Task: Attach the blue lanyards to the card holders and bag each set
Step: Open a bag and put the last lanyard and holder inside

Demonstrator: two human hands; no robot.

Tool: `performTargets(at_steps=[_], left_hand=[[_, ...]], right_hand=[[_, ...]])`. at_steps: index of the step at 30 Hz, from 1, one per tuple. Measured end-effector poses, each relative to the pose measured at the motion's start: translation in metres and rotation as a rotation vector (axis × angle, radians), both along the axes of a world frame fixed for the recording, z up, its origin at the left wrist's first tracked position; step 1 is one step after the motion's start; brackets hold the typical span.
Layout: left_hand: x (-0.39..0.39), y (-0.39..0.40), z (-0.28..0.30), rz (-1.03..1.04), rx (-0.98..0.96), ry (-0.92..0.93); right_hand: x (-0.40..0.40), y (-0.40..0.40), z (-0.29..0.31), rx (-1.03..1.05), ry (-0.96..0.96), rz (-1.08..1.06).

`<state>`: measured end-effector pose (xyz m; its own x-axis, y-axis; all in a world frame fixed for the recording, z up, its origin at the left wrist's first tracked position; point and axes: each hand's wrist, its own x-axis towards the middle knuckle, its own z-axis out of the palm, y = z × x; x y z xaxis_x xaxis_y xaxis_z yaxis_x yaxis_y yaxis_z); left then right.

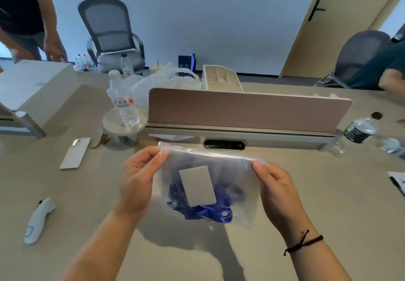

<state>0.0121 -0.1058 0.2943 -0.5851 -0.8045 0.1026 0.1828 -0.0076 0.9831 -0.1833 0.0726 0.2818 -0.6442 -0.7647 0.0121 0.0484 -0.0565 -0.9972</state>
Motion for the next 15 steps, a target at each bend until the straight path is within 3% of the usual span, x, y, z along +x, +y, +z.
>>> performTargets(at_steps=[5, 15], left_hand=[[-0.052, 0.046, -0.007, 0.045, -0.001, -0.068], [-0.114, 0.121, -0.035, -0.224, 0.112, -0.334]], right_hand=[[-0.045, 0.049, -0.004, 0.023, -0.01, -0.017], [-0.114, 0.126, -0.04, 0.213, -0.04, 0.148]])
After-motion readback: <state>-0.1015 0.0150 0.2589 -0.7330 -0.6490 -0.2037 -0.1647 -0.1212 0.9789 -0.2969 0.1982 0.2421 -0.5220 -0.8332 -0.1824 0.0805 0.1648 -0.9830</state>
